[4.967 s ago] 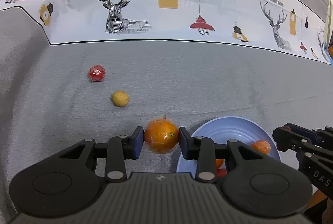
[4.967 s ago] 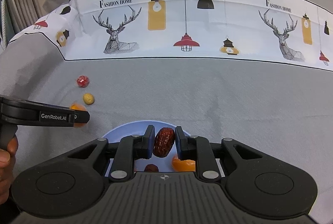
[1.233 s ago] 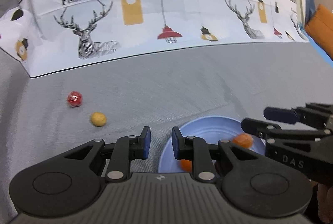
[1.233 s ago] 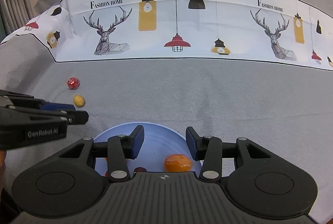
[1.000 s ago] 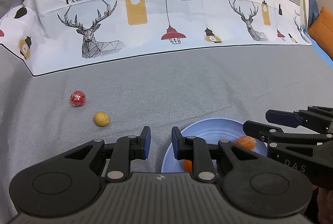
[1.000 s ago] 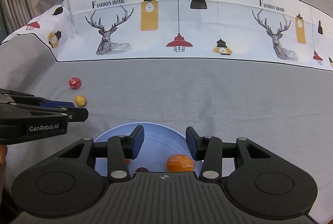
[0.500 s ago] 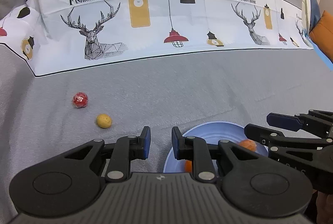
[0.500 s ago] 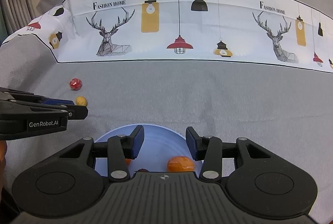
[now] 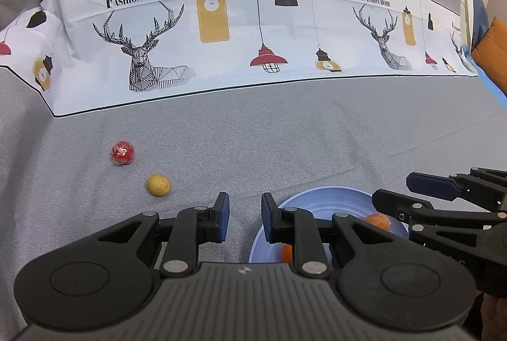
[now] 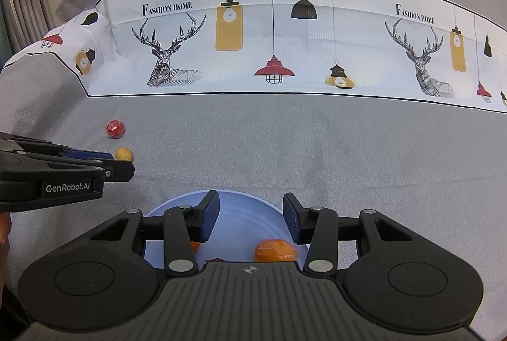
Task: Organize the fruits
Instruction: 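Move the left gripper to the wrapped red apple while the right approaches the yellow fruit, then grasp the wrapped red apple with the left gripper while the right grasps the yellow fruit, then carry the wrapped red apple in the left gripper over the plate while the right carries the yellow fruit, then open the left gripper to drop the wrapped apple while the right drops the yellow fruit onto the plate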
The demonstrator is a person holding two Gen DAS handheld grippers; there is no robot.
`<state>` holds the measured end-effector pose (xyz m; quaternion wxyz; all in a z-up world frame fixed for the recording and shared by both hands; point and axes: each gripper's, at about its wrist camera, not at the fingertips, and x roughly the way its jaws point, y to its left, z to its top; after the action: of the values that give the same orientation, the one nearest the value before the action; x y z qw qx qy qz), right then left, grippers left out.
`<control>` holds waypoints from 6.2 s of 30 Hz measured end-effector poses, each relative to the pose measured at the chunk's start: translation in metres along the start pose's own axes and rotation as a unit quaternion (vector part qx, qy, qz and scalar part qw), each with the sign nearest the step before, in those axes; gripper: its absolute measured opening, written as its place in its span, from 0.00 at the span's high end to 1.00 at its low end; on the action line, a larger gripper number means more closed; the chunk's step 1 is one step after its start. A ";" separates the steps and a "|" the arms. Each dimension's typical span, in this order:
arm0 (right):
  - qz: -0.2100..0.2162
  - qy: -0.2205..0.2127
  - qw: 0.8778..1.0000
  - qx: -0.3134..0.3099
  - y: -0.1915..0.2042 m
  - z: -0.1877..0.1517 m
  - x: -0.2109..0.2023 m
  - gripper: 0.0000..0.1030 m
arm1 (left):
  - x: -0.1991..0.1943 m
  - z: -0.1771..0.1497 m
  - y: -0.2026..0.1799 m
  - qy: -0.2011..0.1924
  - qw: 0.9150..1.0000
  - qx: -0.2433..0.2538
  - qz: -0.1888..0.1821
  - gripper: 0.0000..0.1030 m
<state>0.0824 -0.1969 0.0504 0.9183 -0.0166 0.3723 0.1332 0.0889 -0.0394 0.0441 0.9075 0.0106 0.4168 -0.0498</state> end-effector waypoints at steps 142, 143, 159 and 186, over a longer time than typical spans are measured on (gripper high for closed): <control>0.090 -0.011 0.996 0.005 0.087 0.087 0.035 0.74 | 0.026 0.056 0.100 -0.005 0.988 -0.130 0.085 0.68; 0.089 -0.015 0.996 0.005 0.083 0.085 0.026 0.74 | 0.017 0.053 0.092 -0.011 0.989 -0.127 0.079 0.68; 0.048 -0.047 0.996 0.055 -0.001 -0.002 -0.059 0.74 | -0.044 -0.045 -0.025 -0.025 1.000 -0.011 -0.001 0.68; 0.019 -0.006 0.999 0.042 -0.015 -0.015 -0.023 0.74 | -0.018 -0.042 -0.021 0.004 1.000 -0.022 -0.005 0.68</control>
<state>0.0607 -0.2186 0.0544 0.9176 0.0300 0.3728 0.1346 0.0436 -0.0558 0.0309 0.9055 -0.0113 0.4219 -0.0447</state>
